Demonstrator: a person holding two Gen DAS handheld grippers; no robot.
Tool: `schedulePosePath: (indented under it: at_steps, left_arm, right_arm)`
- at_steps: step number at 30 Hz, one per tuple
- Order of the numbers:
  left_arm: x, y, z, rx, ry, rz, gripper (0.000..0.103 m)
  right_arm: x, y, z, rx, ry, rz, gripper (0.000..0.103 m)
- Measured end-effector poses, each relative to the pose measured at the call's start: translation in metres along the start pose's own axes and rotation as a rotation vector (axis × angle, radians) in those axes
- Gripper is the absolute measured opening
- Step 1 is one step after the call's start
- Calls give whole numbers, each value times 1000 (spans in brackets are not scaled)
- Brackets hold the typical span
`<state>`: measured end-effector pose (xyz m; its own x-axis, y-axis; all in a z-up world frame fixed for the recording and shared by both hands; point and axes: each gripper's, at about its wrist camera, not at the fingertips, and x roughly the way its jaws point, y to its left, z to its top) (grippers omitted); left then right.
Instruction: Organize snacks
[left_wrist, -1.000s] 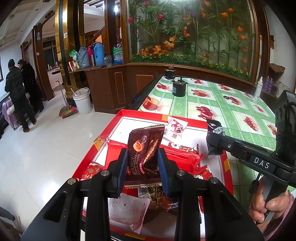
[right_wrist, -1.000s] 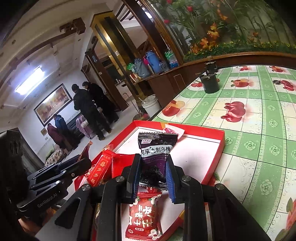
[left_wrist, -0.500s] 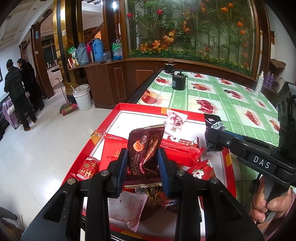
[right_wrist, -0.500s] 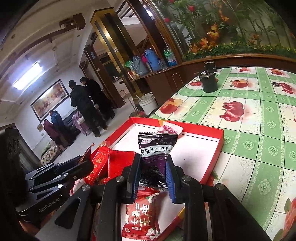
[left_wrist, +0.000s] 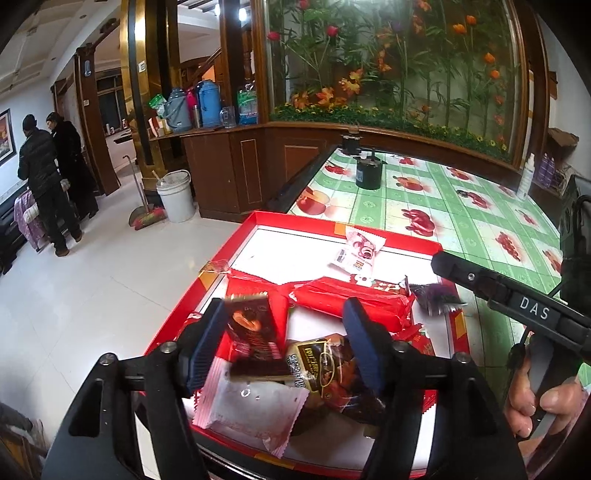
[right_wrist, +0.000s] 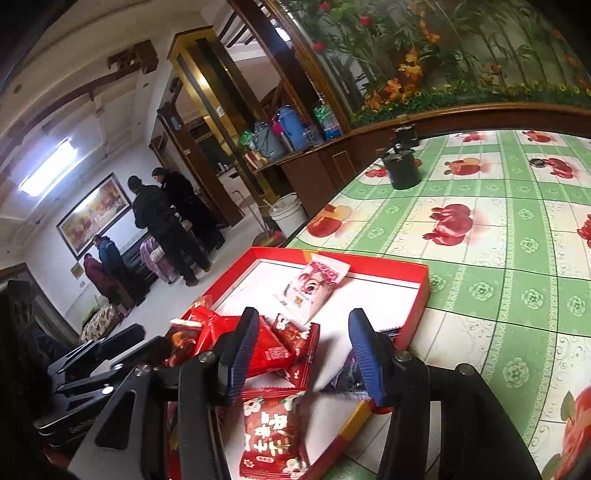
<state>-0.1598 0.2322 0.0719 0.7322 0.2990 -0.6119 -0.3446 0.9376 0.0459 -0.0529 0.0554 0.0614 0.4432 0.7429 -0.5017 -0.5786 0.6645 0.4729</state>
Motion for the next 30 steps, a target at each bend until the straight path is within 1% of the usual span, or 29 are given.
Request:
schedulePosePath:
  at_steps: [2,6,10,11,12,14,17,19,22,24,25,27,30]
  left_arm:
    - [-3,4,-1,-12,-8,10,76]
    - [-10,9,-3,-20,-13,27,77]
    - [-21,11,-5,-20,-29,68,77]
    - [-26,11,-6,-14,-42,81,77]
    - [-30,11,-6,-11,-51,88,81]
    - [-39,11,-8,-6,-77,103,84]
    - [-52,9,-10,10,-111,127,84]
    - [-60,6,-12,27,-125,139,84]
    - [-69,1,-14,49,-147,148,84]
    - [-76,-3,-18,64,-165,147,87]
    - [-79,-5,-18,69,-168,140,87]
    - [-89,-8,-20,74,-174,122,87]
    - [-110,-10,-25,75,-211,102,87]
  right_arm:
    - [-1,-2,1,1,-10,-17,53]
    - [-4,-4,2,-5,-30,-46,54]
    - [-10,-2,0,-22,-58,-79,58]
    - [-12,-2,0,-24,-67,-86,60]
    - [-15,-2,0,-27,-82,-101,61]
    - [-20,-1,-1,-35,-106,-124,67]
    - [-30,0,-3,-42,-140,-154,70]
    - [-38,-2,-3,-23,-161,-160,71]
    - [-61,-6,-11,43,-206,-151,73]
    - [-75,-4,-18,57,-228,-139,79]
    - [-83,-1,-22,56,-236,-136,82]
    - [-98,10,-26,35,-244,-134,82]
    - [-123,29,-28,8,-279,-143,82]
